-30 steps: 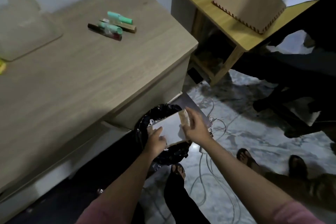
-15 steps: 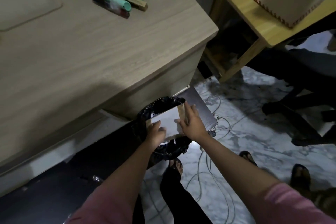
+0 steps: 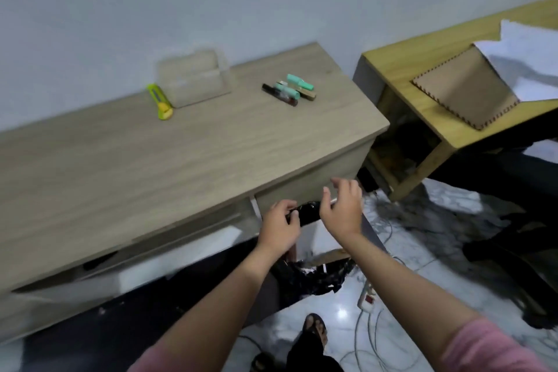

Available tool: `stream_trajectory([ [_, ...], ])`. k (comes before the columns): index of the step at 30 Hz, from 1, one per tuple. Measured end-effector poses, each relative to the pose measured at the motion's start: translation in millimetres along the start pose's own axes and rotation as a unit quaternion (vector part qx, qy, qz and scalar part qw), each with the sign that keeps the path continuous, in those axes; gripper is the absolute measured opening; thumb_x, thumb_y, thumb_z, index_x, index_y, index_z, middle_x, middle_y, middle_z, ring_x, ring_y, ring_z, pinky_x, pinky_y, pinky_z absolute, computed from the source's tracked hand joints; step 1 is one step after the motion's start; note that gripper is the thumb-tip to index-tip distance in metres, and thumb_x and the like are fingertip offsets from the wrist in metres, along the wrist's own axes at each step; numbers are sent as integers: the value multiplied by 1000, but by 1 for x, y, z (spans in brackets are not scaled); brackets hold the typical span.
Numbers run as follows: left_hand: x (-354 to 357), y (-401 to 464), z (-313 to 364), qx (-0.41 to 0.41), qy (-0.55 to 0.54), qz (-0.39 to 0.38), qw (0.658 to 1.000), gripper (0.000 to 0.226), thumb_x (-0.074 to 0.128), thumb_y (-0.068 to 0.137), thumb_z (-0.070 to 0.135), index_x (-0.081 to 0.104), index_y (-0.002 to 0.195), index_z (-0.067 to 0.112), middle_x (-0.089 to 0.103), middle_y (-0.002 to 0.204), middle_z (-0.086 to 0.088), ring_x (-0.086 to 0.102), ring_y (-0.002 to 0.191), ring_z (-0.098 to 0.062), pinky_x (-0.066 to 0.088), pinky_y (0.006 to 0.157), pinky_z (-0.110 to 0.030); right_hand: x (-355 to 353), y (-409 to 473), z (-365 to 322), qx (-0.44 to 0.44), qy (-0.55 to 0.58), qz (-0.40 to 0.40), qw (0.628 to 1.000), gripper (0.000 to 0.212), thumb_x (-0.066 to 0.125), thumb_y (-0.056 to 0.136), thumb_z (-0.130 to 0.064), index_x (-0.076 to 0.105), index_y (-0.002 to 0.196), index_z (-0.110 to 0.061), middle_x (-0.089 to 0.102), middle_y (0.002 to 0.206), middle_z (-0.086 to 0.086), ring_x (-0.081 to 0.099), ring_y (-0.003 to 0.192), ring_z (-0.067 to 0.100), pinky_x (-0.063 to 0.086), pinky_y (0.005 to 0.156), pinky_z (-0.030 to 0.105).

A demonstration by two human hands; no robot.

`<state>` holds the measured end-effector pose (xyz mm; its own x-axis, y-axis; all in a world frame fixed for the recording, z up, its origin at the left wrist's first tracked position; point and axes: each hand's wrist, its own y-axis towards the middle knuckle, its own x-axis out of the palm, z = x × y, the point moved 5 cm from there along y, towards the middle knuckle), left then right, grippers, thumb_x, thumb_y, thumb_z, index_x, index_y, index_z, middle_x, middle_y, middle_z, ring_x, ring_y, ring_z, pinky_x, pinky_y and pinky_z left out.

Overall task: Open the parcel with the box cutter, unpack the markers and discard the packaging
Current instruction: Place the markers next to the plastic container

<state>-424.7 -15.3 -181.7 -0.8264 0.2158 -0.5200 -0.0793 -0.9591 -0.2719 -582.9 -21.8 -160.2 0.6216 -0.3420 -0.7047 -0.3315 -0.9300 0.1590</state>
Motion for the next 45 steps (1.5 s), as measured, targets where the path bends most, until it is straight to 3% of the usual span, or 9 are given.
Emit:
stream_trajectory([
  [5,-89,-19,35,75,-23,89,993,16,53,90,9,64,102,7,64,92,-3,57,79,-10,40,70,-7,-16,27,-82,-90,6,58,994,28,52,87,-26,60,107,-8,57,103,12,54,99,32,42,85,43],
  [7,-126,-12,38,75,-34,122,989,16,54,89,14,64,101,11,66,90,-4,58,77,-11,46,73,-15,-15,47,-105,-108,4,40,993,27,55,88,-24,59,112,-11,56,107,10,52,103,28,41,88,42],
  [10,-183,10,37,77,2,205,976,24,47,80,42,61,97,32,66,96,4,64,85,-10,55,80,-32,-10,85,-126,-120,-13,28,992,31,56,86,-25,57,115,-12,54,110,10,50,105,28,40,90,44],
  [16,-265,76,41,50,80,330,939,57,43,71,50,54,117,19,54,114,-10,58,99,-33,51,85,-46,15,171,-133,-102,-52,-9,993,47,63,80,-34,53,123,-18,51,126,12,47,117,36,36,101,51],
  [23,-292,147,34,3,116,360,926,78,59,77,45,33,140,6,42,136,-21,42,124,-39,38,105,-47,57,233,-117,-113,-134,-129,976,83,64,69,-67,33,142,-41,31,149,12,32,136,34,27,108,50],
  [30,-301,185,22,12,76,361,929,69,57,89,40,33,143,4,29,152,-16,26,142,-28,24,116,-39,80,240,-120,-161,-153,-83,971,46,66,79,-48,59,122,-33,54,122,14,49,102,37,43,86,43],
  [37,-299,194,8,21,69,377,923,65,56,89,42,39,140,6,32,151,-12,29,141,-27,27,115,-41,79,245,-120,-193,-150,-80,966,47,66,75,-51,61,117,-33,57,110,14,53,95,36,47,74,38],
  [41,-299,197,4,19,54,380,923,72,51,83,52,41,139,6,35,150,-12,30,140,-26,28,115,-42,80,243,-142,-225,-83,-80,968,52,54,72,-59,64,114,-32,59,105,12,58,93,35,50,73,37],
  [45,-299,196,3,29,54,382,922,70,53,85,52,39,140,11,35,151,-6,28,141,-21,29,115,-40,80,249,-201,-266,21,-67,961,47,61,73,-55,65,114,-33,59,104,8,60,95,30,51,77,34],
])
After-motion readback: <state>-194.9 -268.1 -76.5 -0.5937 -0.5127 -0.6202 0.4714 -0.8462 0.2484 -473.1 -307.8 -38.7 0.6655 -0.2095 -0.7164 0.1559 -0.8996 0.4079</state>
